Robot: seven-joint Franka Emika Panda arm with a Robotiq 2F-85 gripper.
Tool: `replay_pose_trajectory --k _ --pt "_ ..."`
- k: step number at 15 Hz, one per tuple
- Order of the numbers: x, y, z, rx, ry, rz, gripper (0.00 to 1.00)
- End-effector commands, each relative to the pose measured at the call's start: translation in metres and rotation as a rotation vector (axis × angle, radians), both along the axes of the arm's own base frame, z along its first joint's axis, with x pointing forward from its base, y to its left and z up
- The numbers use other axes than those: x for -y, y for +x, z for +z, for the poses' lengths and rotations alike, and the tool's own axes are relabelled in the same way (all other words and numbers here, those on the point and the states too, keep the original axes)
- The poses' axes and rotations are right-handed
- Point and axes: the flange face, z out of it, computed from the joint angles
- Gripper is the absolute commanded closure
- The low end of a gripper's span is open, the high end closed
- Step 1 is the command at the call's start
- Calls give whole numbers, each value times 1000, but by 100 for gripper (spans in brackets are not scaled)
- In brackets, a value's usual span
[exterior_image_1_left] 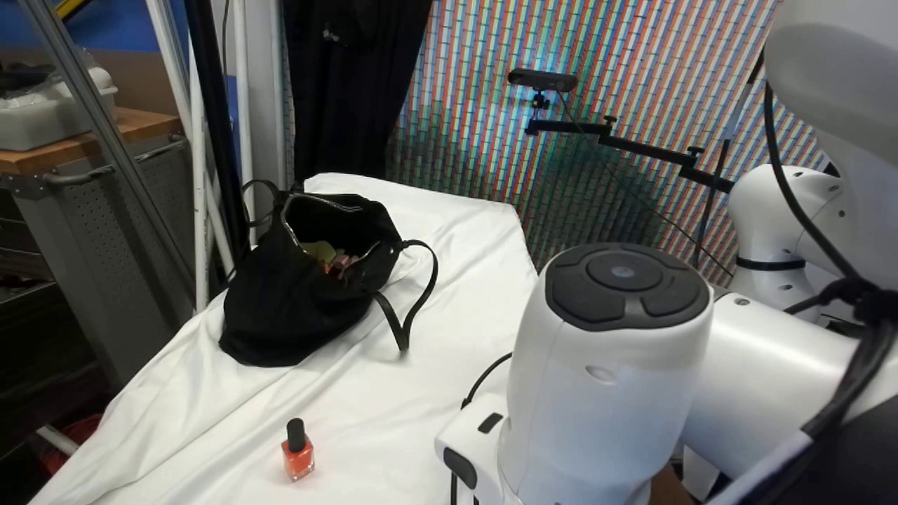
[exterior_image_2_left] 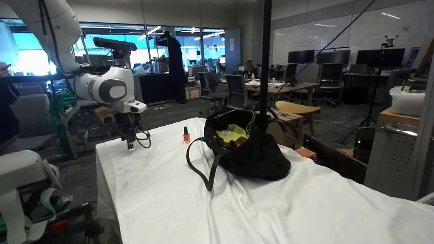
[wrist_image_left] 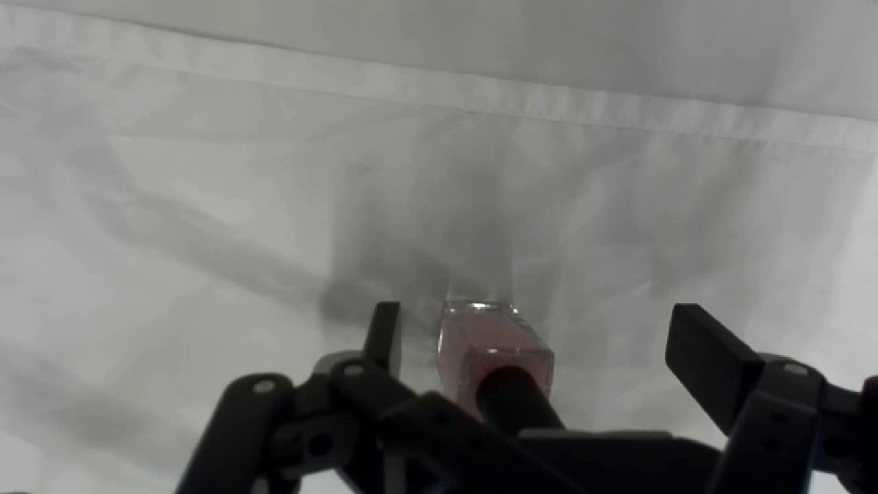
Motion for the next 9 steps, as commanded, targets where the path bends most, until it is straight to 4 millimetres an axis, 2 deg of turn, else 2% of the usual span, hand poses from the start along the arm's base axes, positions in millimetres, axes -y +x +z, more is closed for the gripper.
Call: replay_pose_trajectory --k 1,6,7,8,9 --pt "1 1 0 32 17 38 0" --pt "2 3 -2 26 15 46 1" --pt "2 4 -1 28 17 46 16" --pt "2 4 -1 29 17 47 26" --pt "2 4 -1 31 17 47 29"
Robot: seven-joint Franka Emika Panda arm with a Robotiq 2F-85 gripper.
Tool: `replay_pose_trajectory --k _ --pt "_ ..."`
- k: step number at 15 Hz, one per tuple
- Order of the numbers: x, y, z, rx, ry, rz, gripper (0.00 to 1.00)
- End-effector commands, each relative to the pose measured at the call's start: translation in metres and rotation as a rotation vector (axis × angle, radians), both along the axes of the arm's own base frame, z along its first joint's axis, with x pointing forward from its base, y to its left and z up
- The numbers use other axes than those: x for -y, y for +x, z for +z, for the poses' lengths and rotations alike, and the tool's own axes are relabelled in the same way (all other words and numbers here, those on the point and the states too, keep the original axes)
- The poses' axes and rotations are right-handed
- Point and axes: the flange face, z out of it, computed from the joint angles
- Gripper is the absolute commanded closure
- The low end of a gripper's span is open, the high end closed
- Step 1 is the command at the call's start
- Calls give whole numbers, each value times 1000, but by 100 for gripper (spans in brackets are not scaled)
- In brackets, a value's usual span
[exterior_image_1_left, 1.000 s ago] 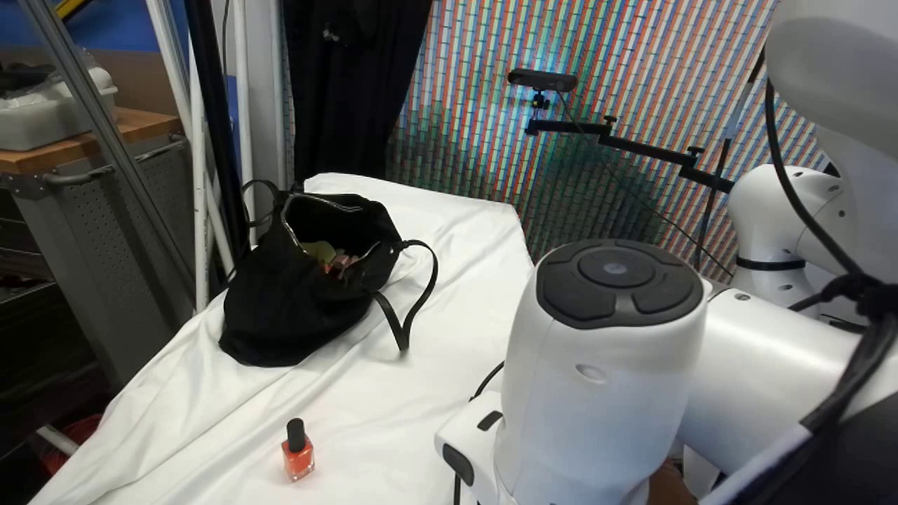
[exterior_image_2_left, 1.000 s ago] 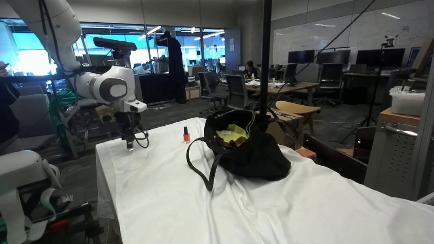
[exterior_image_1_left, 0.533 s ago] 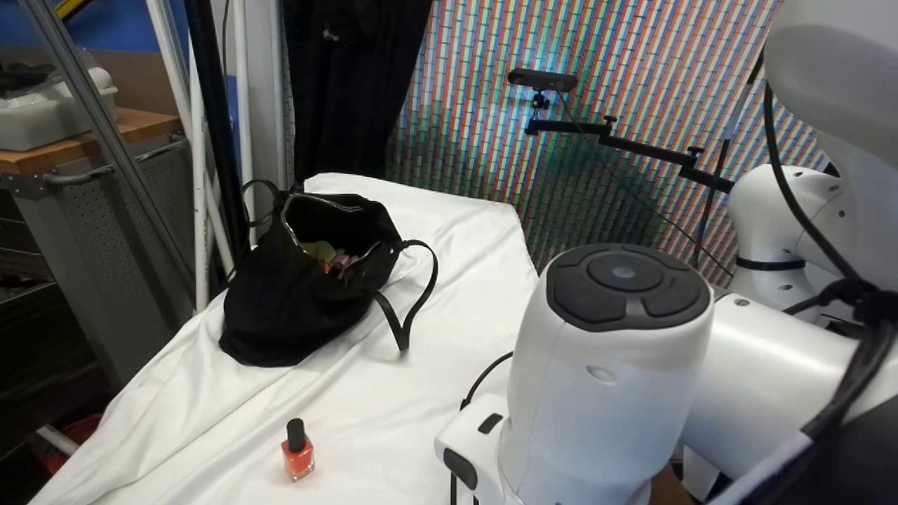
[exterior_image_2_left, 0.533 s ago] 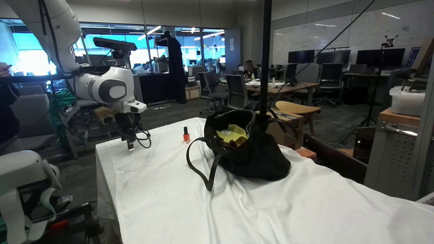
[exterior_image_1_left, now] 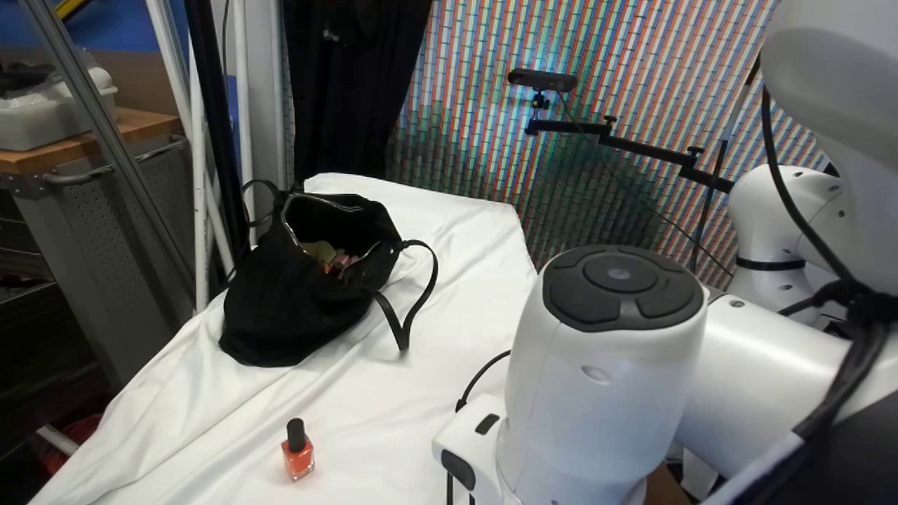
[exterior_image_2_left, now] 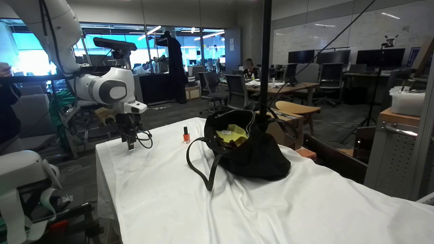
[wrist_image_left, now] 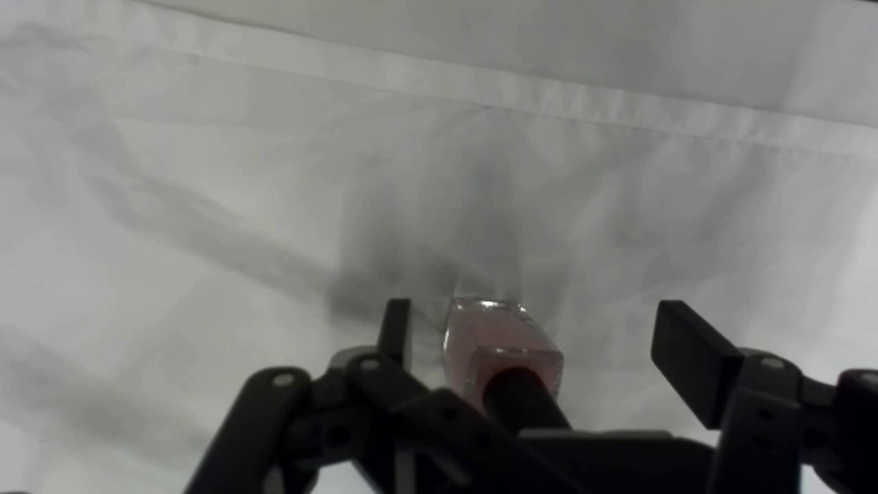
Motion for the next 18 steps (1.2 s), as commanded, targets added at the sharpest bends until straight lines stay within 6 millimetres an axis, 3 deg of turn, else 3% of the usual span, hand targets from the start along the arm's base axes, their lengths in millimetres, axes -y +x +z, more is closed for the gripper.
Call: replay_pose_trajectory --k 1,8,14,18 --pt "1 4 2 26 14 14 36" --pt "4 9 4 30 6 -2 84" --pt "14 20 11 53 -50 -29 84" --pt "34 42 21 107 -131 -104 84"
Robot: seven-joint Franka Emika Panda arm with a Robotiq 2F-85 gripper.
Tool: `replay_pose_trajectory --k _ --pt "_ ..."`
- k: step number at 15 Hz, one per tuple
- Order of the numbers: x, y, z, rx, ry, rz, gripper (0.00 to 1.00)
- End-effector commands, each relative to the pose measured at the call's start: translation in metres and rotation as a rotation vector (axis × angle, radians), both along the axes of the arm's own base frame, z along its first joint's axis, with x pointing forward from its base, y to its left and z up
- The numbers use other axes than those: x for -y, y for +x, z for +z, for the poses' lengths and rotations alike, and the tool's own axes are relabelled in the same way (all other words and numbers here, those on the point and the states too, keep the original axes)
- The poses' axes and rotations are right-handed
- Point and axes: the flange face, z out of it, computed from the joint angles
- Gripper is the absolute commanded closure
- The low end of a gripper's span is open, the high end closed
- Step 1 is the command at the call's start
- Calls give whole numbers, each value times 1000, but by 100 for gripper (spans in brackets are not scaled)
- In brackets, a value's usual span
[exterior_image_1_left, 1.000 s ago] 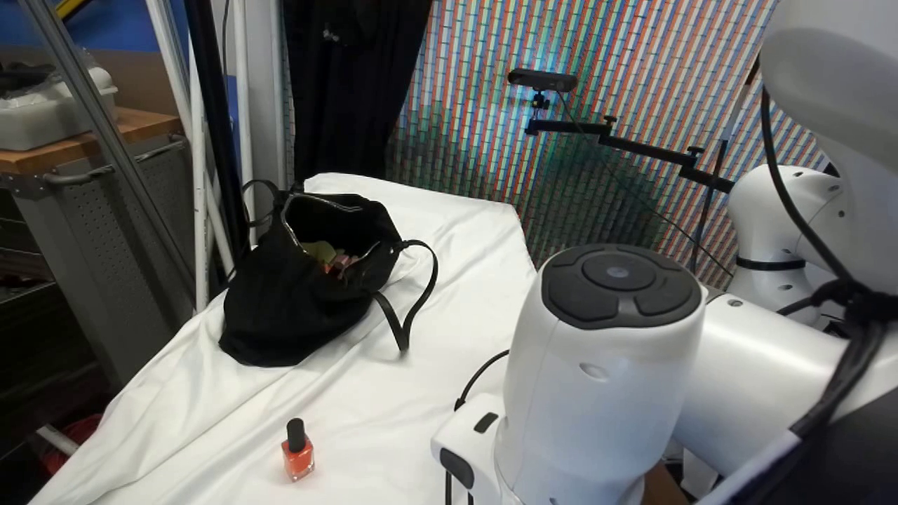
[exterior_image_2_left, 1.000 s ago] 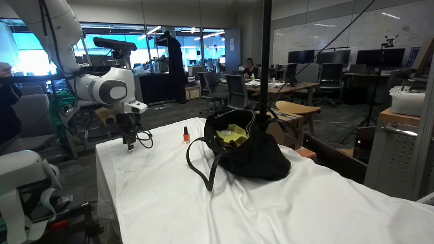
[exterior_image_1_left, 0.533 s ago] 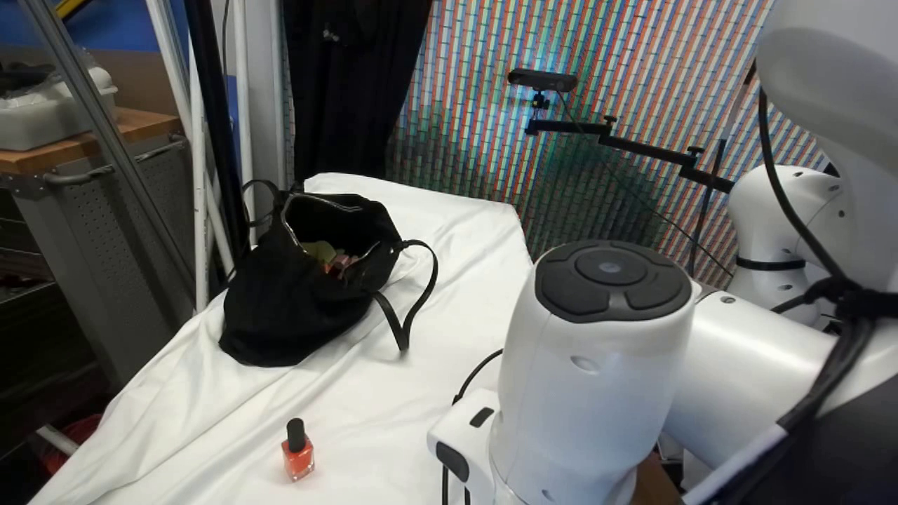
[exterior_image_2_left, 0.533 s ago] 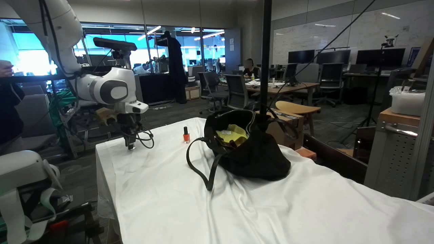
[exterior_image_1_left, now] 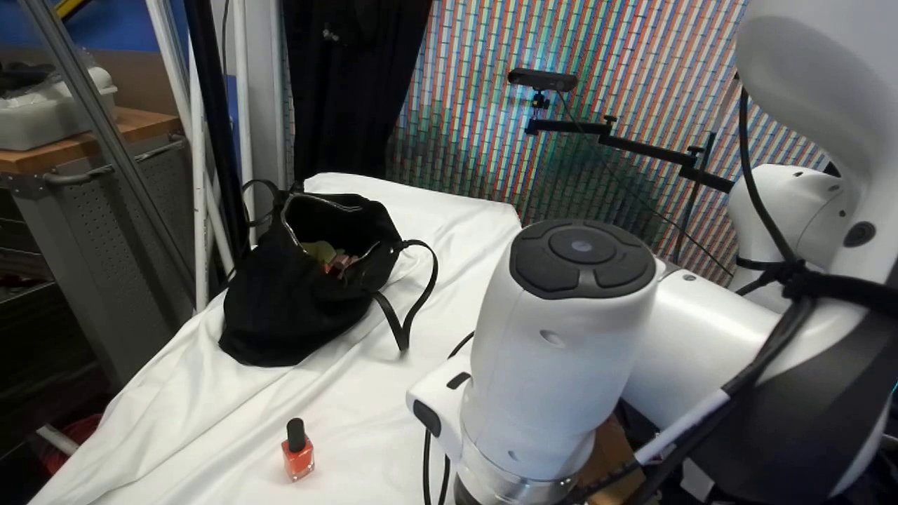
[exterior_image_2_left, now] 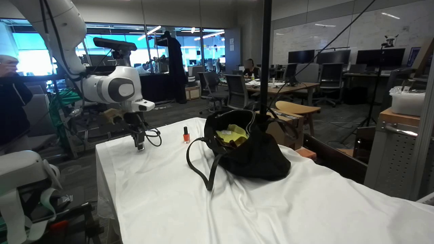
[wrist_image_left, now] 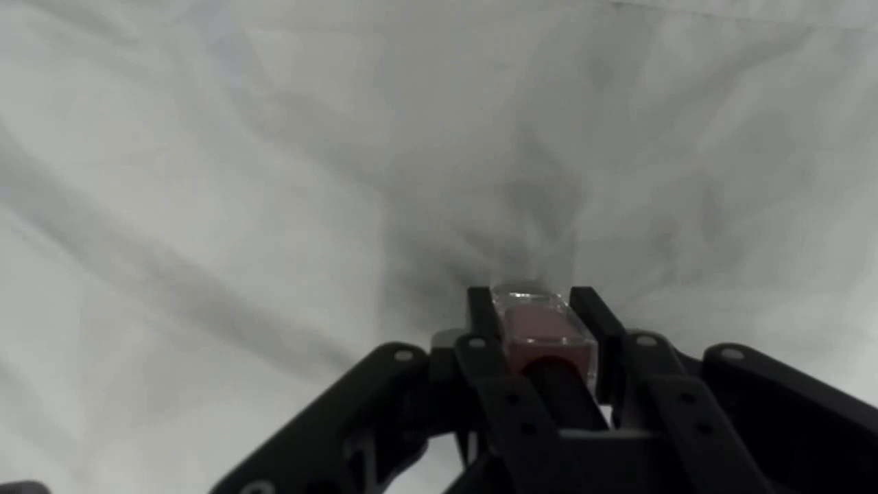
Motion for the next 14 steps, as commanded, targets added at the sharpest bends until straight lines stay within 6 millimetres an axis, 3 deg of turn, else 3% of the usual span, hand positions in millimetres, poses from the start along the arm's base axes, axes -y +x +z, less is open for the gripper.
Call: replay_pose_trajectory --k 1,8,14 --pt "12 20 23 54 -67 -79 84" --pt "37 56 56 104 -119 -187 84" --pt "95 89 104 171 -134 -248 84"
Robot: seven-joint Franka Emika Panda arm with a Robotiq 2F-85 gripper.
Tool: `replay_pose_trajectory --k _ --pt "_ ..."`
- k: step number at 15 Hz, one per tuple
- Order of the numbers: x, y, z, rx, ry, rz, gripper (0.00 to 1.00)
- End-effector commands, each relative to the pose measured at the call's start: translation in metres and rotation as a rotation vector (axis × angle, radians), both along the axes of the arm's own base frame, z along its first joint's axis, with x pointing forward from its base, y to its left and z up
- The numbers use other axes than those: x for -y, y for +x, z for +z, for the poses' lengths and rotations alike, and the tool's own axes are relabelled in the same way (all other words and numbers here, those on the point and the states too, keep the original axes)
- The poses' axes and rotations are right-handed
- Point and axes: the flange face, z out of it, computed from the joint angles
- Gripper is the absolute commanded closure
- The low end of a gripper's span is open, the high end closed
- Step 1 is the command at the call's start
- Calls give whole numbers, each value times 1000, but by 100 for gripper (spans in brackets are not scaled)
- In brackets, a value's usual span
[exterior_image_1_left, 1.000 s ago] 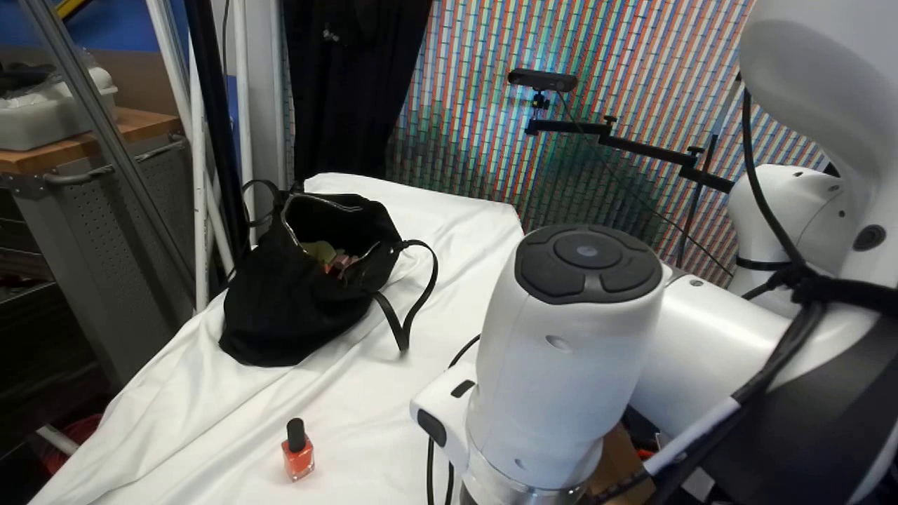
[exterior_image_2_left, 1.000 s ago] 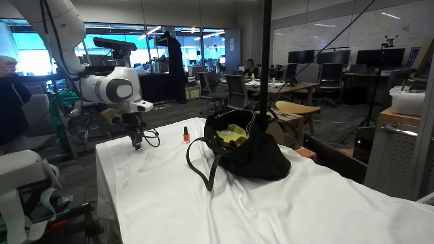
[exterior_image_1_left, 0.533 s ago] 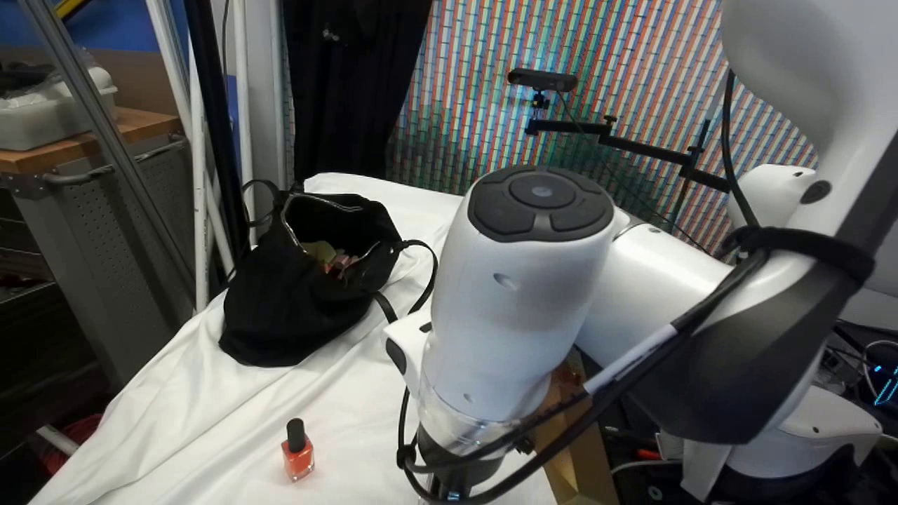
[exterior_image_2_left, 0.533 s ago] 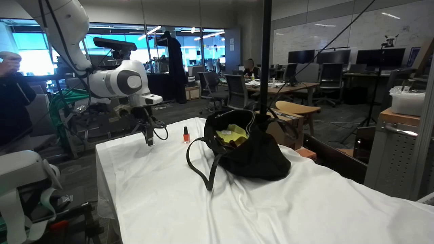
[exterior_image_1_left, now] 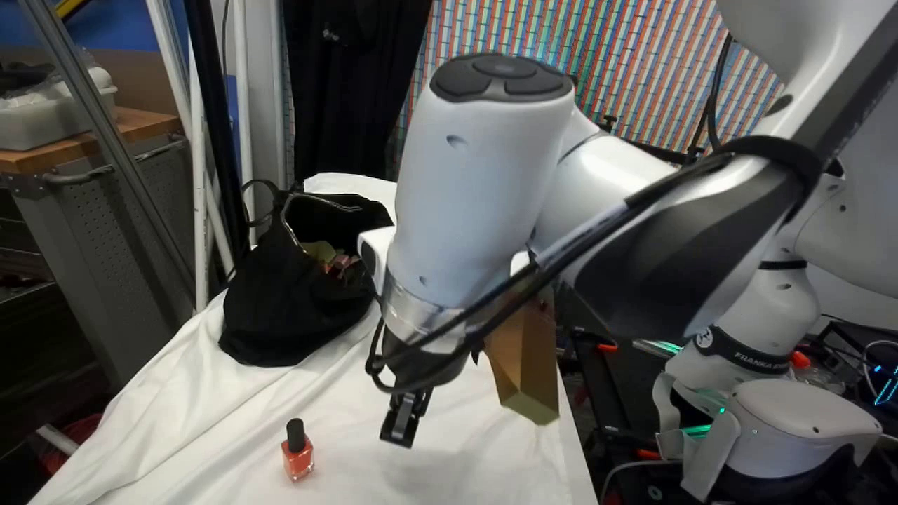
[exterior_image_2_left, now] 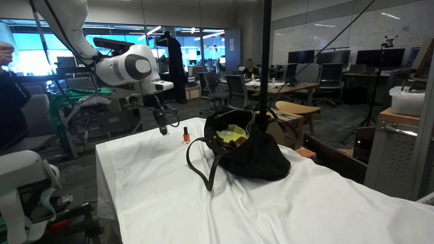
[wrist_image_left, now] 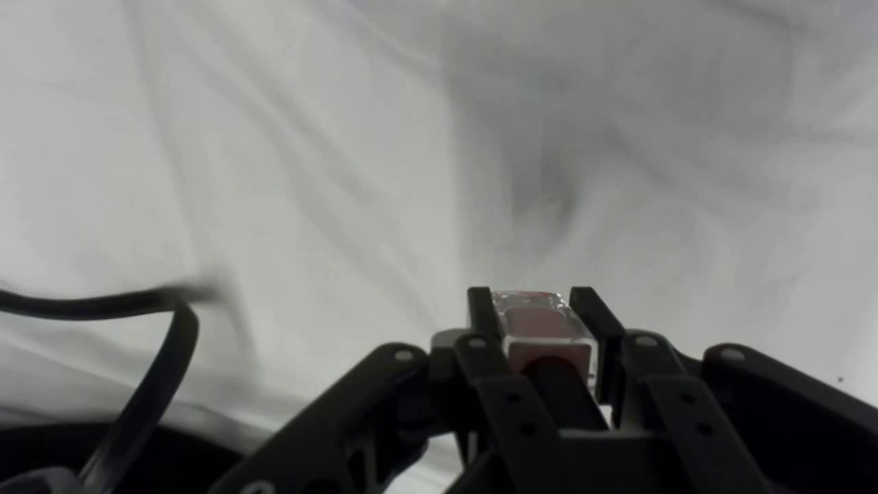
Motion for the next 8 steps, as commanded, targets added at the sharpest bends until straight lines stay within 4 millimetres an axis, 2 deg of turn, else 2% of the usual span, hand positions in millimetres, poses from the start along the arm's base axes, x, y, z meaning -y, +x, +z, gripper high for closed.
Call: replay_pose_trajectory --k 1,4,8 --pt "39 18 38 50 -17 -41 84" --pt "76 38 63 92 -12 -91 84" --pt "126 65 86 149 -10 -159 84"
